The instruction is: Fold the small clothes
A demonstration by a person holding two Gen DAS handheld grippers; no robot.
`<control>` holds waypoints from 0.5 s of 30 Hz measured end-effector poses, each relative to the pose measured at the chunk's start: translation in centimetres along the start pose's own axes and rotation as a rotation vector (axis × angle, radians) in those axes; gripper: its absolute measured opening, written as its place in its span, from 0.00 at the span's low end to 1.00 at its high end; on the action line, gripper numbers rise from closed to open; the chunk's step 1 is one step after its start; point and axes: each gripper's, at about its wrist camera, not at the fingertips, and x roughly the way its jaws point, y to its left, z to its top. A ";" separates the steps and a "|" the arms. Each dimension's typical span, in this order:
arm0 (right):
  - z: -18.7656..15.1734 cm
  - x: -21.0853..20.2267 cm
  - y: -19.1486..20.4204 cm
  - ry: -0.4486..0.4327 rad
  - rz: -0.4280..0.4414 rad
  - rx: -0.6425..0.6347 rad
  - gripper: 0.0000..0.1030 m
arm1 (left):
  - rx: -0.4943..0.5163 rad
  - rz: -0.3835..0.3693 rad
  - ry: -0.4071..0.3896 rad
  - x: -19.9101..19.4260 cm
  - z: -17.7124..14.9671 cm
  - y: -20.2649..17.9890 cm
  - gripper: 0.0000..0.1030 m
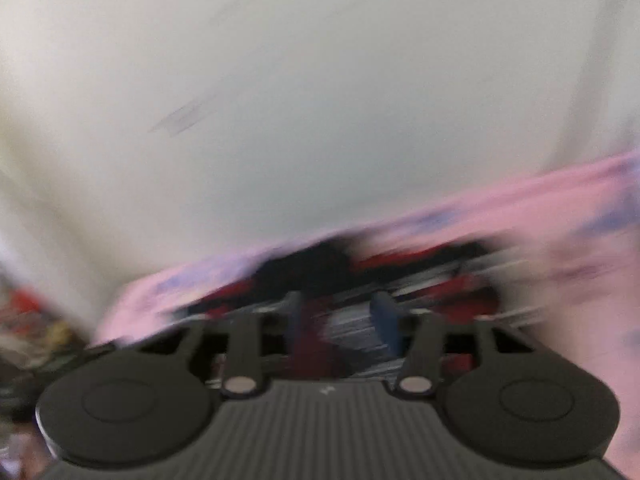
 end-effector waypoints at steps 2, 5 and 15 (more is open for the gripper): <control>0.7 0.1 -3.8 0.018 -0.029 0.076 0.49 | 0.050 -0.008 -0.010 0.4 -0.6 -1.1 0.65; 0.9 1.7 -6.9 0.077 0.037 0.187 0.49 | 0.144 0.010 -0.001 1.5 -1.8 -2.7 0.57; -0.2 8.0 -7.3 0.050 -0.023 0.184 0.06 | 0.260 0.208 0.010 4.0 -2.8 -3.4 0.13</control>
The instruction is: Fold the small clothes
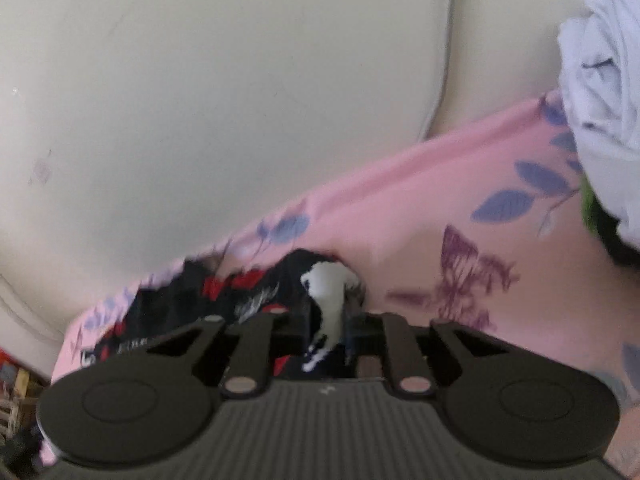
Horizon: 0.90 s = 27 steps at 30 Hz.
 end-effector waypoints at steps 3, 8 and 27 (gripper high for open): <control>-0.6 -0.3 1.7 -0.070 -0.080 -0.112 0.22 | -0.042 -0.035 0.004 -0.2 0.2 0.8 0.17; -2.7 -7.1 6.4 -0.297 -0.024 -0.256 0.73 | -0.267 -0.118 -0.006 -1.1 1.1 4.8 0.26; -11.9 2.4 25.5 0.143 0.218 -0.634 0.00 | -0.425 -0.169 0.080 0.0 1.2 6.6 0.08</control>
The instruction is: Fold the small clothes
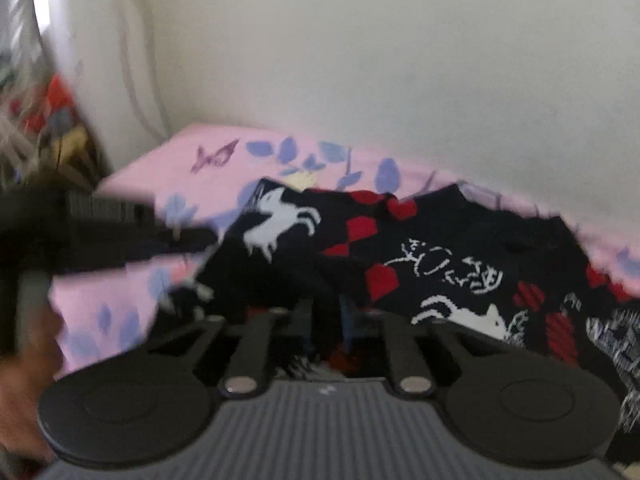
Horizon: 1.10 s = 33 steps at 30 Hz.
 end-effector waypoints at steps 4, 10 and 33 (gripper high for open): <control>2.8 -0.7 0.3 -0.120 0.121 0.165 0.01 | -0.077 -0.014 -0.039 -1.1 0.8 1.4 0.07; 1.3 3.9 -0.9 0.049 0.156 0.238 0.09 | -0.042 -0.031 -0.066 -1.8 1.1 1.0 0.07; -8.7 -17.8 -23.1 -0.219 -0.160 0.540 0.65 | 0.452 0.034 -0.068 0.8 -4.6 -6.3 0.09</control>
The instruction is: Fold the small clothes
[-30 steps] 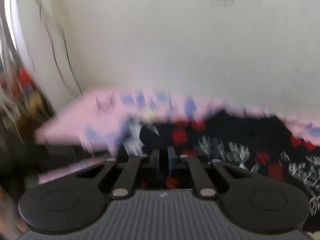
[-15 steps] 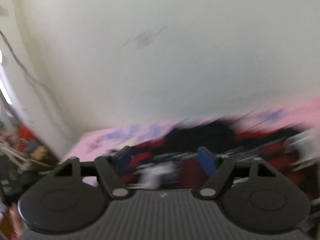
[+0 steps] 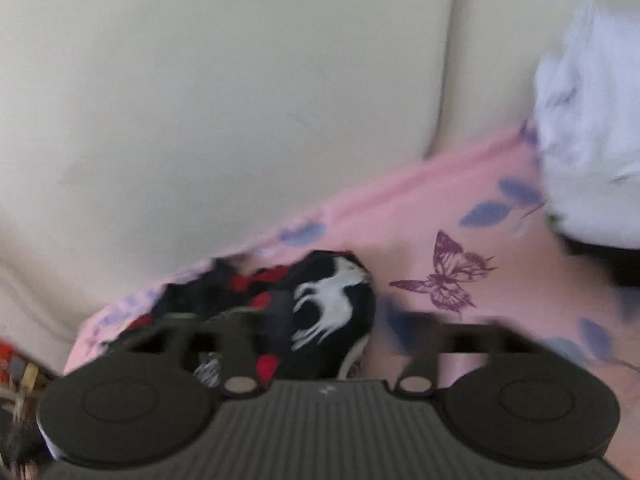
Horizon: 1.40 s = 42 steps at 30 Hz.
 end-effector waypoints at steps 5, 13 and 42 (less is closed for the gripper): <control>-5.8 -5.4 -0.7 0.103 0.056 0.002 0.55 | -0.002 -0.007 0.058 0.1 0.4 0.3 0.09; -14.8 -20.1 -3.3 0.147 0.132 -0.121 0.46 | 0.264 -0.069 0.106 -15.9 -3.8 3.0 0.23; -22.5 -22.9 -3.0 0.305 0.312 -0.123 0.52 | 0.202 0.007 0.341 -26.4 -16.2 2.7 0.17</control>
